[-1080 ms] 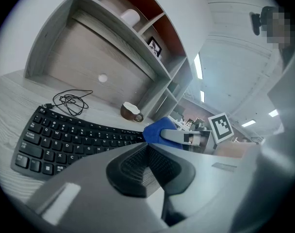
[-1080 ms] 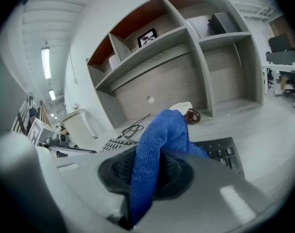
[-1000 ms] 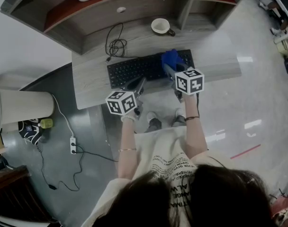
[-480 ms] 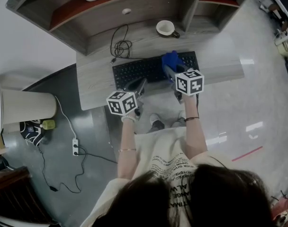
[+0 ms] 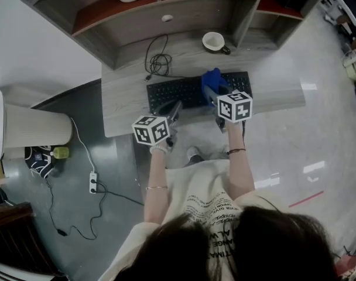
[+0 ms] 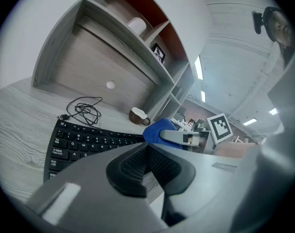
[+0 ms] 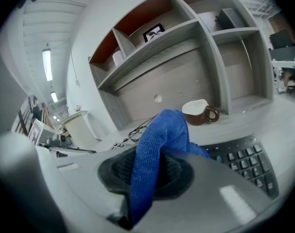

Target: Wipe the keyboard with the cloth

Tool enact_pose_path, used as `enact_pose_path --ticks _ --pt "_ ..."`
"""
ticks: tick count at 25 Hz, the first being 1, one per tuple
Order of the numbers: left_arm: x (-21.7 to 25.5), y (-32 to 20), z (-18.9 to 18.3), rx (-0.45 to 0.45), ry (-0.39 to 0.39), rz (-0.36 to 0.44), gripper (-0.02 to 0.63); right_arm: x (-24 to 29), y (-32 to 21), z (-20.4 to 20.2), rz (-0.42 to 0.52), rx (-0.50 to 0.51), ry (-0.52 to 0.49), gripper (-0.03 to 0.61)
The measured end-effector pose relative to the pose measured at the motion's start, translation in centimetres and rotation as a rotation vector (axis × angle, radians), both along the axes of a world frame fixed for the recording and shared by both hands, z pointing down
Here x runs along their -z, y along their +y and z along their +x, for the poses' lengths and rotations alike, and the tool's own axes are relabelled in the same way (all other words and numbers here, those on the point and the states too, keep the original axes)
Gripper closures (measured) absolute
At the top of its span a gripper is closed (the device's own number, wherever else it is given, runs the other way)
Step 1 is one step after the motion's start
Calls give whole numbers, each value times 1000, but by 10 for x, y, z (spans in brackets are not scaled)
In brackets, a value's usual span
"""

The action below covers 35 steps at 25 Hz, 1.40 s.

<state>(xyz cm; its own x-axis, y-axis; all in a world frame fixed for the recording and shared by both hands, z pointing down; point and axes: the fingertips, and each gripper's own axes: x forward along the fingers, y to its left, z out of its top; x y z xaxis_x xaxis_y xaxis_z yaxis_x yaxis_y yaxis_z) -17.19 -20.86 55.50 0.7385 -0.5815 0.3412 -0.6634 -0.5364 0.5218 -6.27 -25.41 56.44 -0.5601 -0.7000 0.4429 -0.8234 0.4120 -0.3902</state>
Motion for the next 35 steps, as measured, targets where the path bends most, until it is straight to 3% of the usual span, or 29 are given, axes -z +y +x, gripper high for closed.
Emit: enact_pose_path --ticks 11,35 --pt "4 -5 -18 50 3 9 615 -1 -1 -27 -4 64 -7 520" --pt "9 -18 -38 249 -6 -6 615 -1 -11 -87 -44 334 -54 520"
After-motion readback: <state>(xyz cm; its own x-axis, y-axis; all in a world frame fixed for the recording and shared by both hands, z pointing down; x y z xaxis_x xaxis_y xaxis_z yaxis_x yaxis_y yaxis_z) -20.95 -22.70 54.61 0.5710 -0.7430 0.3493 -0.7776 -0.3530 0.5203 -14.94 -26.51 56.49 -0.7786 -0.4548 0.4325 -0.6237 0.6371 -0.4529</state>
